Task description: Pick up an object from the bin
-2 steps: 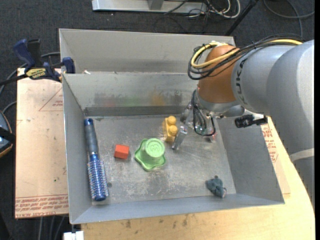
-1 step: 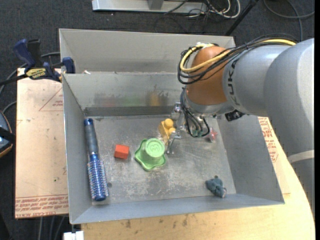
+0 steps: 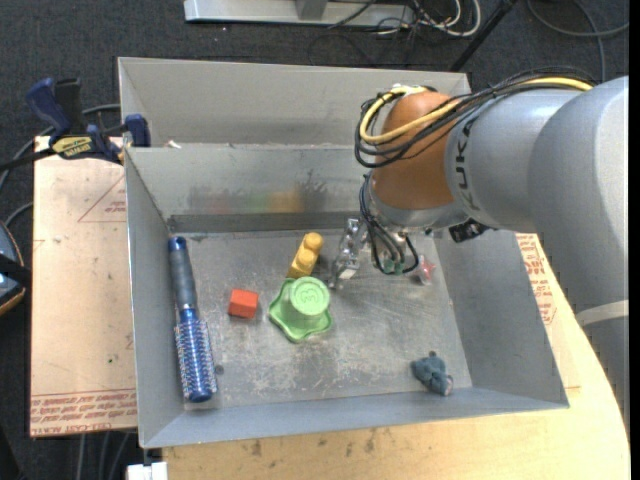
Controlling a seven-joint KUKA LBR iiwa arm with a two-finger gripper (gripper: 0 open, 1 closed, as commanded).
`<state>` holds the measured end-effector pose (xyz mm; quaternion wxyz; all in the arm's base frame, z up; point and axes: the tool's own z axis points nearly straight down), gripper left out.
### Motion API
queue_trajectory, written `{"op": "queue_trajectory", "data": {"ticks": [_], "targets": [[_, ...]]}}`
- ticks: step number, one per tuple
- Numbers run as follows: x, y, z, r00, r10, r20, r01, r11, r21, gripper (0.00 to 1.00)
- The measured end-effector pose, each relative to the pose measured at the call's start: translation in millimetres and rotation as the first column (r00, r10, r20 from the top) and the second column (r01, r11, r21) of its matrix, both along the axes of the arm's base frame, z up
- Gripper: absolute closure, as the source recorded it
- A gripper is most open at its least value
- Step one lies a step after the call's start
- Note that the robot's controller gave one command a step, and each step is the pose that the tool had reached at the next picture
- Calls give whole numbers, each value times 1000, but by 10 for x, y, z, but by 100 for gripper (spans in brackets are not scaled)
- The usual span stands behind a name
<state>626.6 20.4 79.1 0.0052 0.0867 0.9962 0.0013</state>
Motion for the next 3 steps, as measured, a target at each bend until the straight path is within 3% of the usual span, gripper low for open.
{"op": "queue_trajectory", "data": {"ticks": [1, 2, 3], "targets": [[-2, -1, -15, 1000, 0, 3, 0, 1000, 0, 0], [75, 428, 51, 1000, 11, -5, -11, 1000, 1, 0], [105, 419, -36, 1000, 27, -4, -27, 1000, -2, 0]]}}
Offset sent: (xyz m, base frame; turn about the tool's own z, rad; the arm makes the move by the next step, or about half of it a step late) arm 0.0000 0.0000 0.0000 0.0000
